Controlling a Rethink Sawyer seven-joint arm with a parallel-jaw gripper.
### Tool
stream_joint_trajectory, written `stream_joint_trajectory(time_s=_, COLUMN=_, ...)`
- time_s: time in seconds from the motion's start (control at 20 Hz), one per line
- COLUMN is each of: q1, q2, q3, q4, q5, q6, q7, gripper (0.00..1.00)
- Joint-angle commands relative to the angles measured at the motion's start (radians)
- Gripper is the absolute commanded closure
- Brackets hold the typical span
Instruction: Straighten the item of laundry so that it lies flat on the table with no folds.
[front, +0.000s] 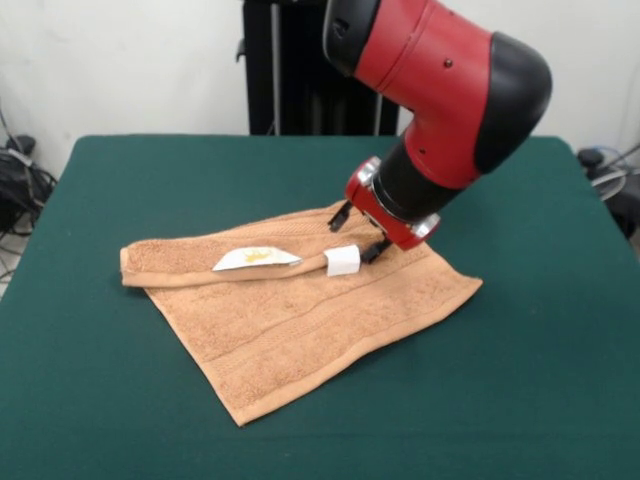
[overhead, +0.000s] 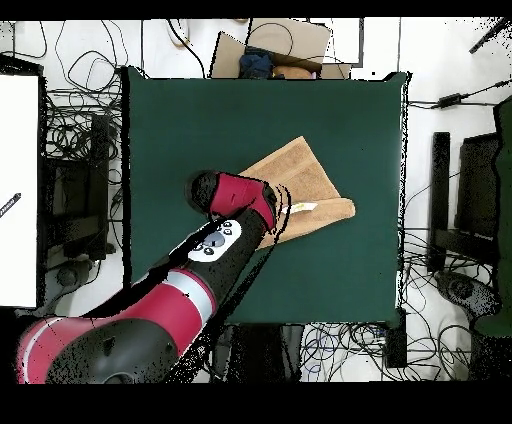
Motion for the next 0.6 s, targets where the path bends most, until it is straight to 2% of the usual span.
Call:
stream_joint_trajectory(time_s=0.05, q1=0.013, q2=0.03, q3=0.051, q4=0.036, q5=0.036, q6=0.072, q7=0.308, gripper=0.0)
stream_joint_trajectory(time_s=0.6, q1=0.019, q2=-0.021, q3=0.021, q4=0.11, q5=0.004, q6=0.105, q7=0.274, gripper=0.0)
